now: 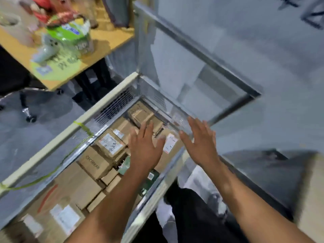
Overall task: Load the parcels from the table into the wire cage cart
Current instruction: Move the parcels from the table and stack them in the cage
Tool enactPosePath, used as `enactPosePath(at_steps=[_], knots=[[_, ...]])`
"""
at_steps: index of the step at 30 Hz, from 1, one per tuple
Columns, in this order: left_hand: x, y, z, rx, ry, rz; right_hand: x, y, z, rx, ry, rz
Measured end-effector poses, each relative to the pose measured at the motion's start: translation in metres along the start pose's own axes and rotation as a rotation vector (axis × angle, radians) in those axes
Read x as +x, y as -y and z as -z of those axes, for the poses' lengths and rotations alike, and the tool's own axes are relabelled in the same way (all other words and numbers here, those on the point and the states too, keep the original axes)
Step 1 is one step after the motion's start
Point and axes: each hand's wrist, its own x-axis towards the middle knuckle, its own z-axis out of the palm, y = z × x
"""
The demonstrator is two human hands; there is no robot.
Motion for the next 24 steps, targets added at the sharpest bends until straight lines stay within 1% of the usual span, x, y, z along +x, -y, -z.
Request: enactPosePath(at_steps=[4, 6, 10, 12, 14, 17, 20, 24], knots=[[-0.058, -0.057, -0.002, 0.038, 0.108, -0.227, -0.103, -0.032, 0.047, 0.047, -0.147, -0.263], [-0.084, -0.085, -0.012, 0.083, 0.156, -0.344, -0.150, -0.054, 0.063, 0.111, -0.199, -0.407], [-0.135, -0.125, -0.038, 0.104, 0.292, -0.511, -0.239, -0.091, 0.085, 0.186, -0.302, -0.581], [-0.168, -0.134, -0.049, 0.108, 0.359, -0.615, -0.288, -0.105, 0.091, 0.208, -0.347, -0.650], [-0.203, -0.142, -0.064, 0.132, 0.401, -0.728, -0.338, -0.118, 0.095, 0.239, -0.448, -0.701], [-0.265, -0.153, -0.091, 0.160, 0.490, -0.837, -0.424, -0.131, 0.091, 0.268, -0.598, -0.797], [-0.352, -0.156, -0.113, 0.137, 0.610, -0.932, -0.524, -0.141, 0.078, 0.284, -0.699, -0.910], [-0.475, -0.153, -0.124, 0.123, 0.807, -1.062, -0.665, -0.147, 0.067, 0.287, -0.832, -1.121]])
